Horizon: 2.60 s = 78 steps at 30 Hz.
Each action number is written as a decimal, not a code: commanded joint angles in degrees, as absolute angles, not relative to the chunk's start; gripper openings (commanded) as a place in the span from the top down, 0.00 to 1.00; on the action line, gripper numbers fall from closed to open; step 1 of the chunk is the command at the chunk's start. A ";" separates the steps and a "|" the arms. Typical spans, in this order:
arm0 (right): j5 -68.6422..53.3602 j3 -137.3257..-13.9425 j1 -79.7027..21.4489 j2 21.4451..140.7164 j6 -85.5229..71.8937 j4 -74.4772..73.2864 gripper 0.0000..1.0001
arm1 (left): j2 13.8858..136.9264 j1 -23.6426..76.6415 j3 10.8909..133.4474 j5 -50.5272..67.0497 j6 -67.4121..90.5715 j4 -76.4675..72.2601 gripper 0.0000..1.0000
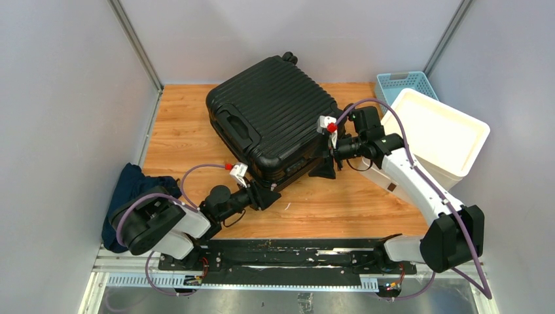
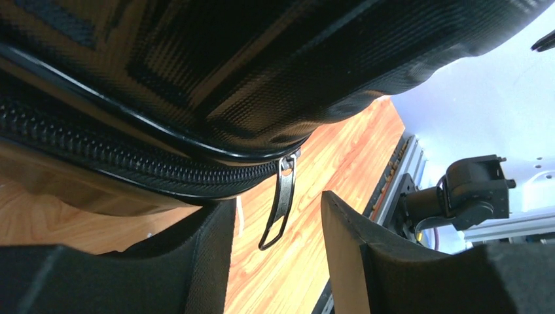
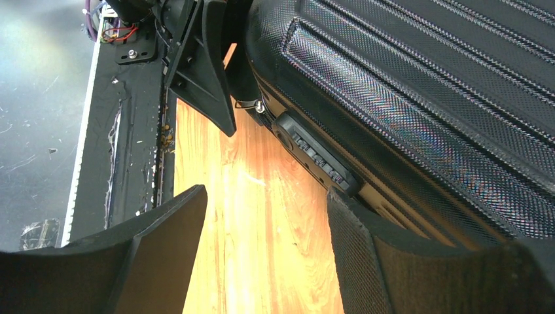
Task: Open, take out, and arrange the luggage
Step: Adjust the luggage at the center of the board, then unzip the luggage at the center of the board.
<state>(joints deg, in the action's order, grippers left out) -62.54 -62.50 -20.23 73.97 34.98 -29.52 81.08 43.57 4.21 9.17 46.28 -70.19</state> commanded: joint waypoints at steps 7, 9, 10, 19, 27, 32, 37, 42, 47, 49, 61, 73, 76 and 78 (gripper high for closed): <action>-63.57 -64.16 -20.16 73.52 36.21 -31.11 0.29 | 81.81 43.20 5.08 7.75 46.11 -78.14 0.83; -63.61 -64.16 -20.21 73.47 36.21 -31.18 0.29 | 80.93 43.09 4.85 8.14 45.53 -77.08 1.00; -63.69 -64.16 -20.21 73.41 36.28 -31.20 0.29 | 80.09 42.95 4.68 8.63 45.23 -76.62 1.00; -65.02 -65.85 -20.67 73.52 40.38 -34.97 0.30 | 61.03 42.77 7.01 6.74 34.68 -46.05 1.00; -51.52 -84.04 -35.39 82.56 33.06 -37.69 0.30 | 54.03 42.71 3.94 6.49 31.57 -45.00 1.00; -40.38 -102.00 -42.25 96.13 19.88 -37.47 0.32 | 55.25 42.71 1.64 6.80 32.09 -51.32 1.00; -29.06 -117.28 -46.85 108.97 9.94 -36.95 0.35 | 54.87 42.71 -2.96 5.50 33.36 -57.49 1.00; -25.08 -129.16 -47.64 118.55 3.72 -37.69 0.36 | 53.60 42.71 -3.97 5.27 32.71 -58.26 1.00; -17.81 -132.36 -50.28 122.88 4.14 -37.71 0.36 | 52.63 42.71 -3.89 5.73 31.14 -58.01 1.00; -14.89 -133.66 -51.05 124.56 4.63 -37.71 0.35 | 53.59 42.72 -3.80 5.75 31.03 -58.20 1.00; -5.38 -136.18 -52.73 130.57 7.49 -36.47 0.35 | 65.16 42.71 -5.04 6.24 33.65 -70.36 1.00; -8.66 -130.92 -52.57 125.37 10.50 -38.60 0.99 | 64.71 42.71 -7.23 2.80 37.63 -69.54 1.00; -9.00 -129.80 -52.09 123.49 11.01 -39.20 1.00 | 58.53 42.76 -7.04 2.96 39.13 -61.51 1.00; -9.34 -128.67 -51.80 122.41 11.31 -39.43 1.00 | 52.80 42.72 -6.94 2.47 40.14 -53.66 1.00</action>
